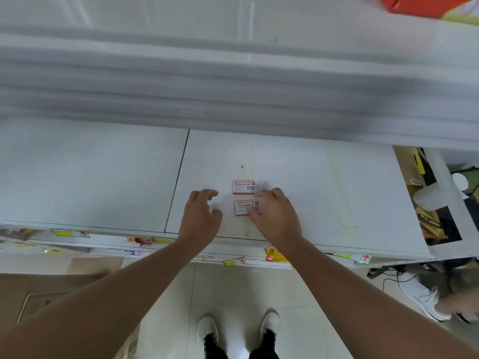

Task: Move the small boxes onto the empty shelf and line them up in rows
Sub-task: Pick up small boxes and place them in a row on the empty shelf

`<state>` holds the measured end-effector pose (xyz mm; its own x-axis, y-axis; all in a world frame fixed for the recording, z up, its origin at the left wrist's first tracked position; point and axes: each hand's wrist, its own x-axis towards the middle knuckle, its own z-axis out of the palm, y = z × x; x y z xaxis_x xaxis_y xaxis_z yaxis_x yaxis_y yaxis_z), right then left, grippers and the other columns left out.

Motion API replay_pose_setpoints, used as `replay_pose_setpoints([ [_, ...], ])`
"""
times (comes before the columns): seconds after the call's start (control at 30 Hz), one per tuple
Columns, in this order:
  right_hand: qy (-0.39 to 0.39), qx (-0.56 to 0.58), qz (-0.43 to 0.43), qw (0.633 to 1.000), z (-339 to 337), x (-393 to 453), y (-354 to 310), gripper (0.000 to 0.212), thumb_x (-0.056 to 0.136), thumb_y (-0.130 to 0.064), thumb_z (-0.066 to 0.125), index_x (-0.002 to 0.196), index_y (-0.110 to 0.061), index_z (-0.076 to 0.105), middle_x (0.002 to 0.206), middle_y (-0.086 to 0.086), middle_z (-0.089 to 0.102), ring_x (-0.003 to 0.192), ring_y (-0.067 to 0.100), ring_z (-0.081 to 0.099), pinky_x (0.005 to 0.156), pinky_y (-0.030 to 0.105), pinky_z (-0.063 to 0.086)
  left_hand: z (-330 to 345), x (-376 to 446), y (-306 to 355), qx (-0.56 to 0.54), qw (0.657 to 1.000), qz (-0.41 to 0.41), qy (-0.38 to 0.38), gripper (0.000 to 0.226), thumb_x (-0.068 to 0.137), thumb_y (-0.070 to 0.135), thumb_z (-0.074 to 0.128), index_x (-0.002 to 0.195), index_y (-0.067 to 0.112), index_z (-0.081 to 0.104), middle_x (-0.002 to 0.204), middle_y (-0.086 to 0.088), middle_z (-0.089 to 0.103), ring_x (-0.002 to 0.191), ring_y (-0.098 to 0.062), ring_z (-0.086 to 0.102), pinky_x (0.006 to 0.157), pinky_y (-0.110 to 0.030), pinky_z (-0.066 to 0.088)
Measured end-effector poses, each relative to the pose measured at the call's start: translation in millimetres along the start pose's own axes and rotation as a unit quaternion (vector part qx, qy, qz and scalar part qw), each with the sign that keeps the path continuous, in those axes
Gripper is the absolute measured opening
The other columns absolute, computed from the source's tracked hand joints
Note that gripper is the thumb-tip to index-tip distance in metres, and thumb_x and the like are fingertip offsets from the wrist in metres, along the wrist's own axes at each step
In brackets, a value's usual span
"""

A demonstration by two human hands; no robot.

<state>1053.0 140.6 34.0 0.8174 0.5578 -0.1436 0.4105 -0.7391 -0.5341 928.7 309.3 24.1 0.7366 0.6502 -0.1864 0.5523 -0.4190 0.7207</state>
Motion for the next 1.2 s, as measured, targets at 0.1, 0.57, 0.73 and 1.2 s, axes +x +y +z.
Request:
replay_pose_setpoints([
  [0.1, 0.047, 0.202, 0.082, 0.975, -8, -13, 2, 0.036, 0.103, -0.039, 0.065, 0.137, -0.028, 0.065, 0.124, -0.007, 0.064, 0.108, 0.009, 0.064, 0.096, 0.035, 0.057, 10, -9, 15, -0.129, 0.988, -0.075, 0.033, 0.042, 0.102, 0.012, 0.06, 0.141, 0.027, 0.057, 0.132, 0.006, 0.06, 0.107, -0.005, 0.063, 0.092, -0.032, 0.056],
  [0.57, 0.014, 0.545, 0.179, 0.819, 32, -18, -11, 0.022, 0.114, -0.036, 0.044, 0.127, -0.044, 0.061, 0.118, -0.018, 0.074, 0.108, -0.002, 0.071, 0.091, 0.022, 0.056, 51, -26, 52, -0.432, 0.883, -0.185, 0.013, 0.045, 0.108, 0.05, 0.041, 0.12, 0.014, 0.066, 0.12, -0.005, 0.07, 0.132, -0.014, 0.063, 0.114, -0.034, 0.044],
  [0.73, 0.015, 0.559, 0.199, 0.805, 30, -9, -17, 0.034, 0.114, -0.034, 0.045, 0.148, -0.04, 0.043, 0.122, -0.014, 0.068, 0.097, -0.008, 0.07, 0.072, 0.011, 0.054, 54, -10, 53, -0.413, 0.895, -0.171, 0.016, 0.088, 0.095, 0.071, 0.042, 0.153, 0.008, 0.024, 0.162, -0.022, 0.03, 0.151, -0.032, 0.046, 0.127, -0.062, 0.031],
  [1.2, 0.017, 0.542, 0.212, 0.813, 46, 45, -9, 0.081, 0.082, -0.075, 0.054, 0.151, -0.034, 0.054, 0.151, -0.007, 0.061, 0.137, 0.012, 0.059, 0.121, 0.046, 0.042, 49, 46, 64, -0.431, 0.889, -0.152, -0.016, 0.089, 0.096, 0.066, 0.041, 0.153, 0.002, 0.021, 0.158, -0.028, 0.026, 0.151, -0.041, 0.041, 0.128, -0.061, 0.021],
])
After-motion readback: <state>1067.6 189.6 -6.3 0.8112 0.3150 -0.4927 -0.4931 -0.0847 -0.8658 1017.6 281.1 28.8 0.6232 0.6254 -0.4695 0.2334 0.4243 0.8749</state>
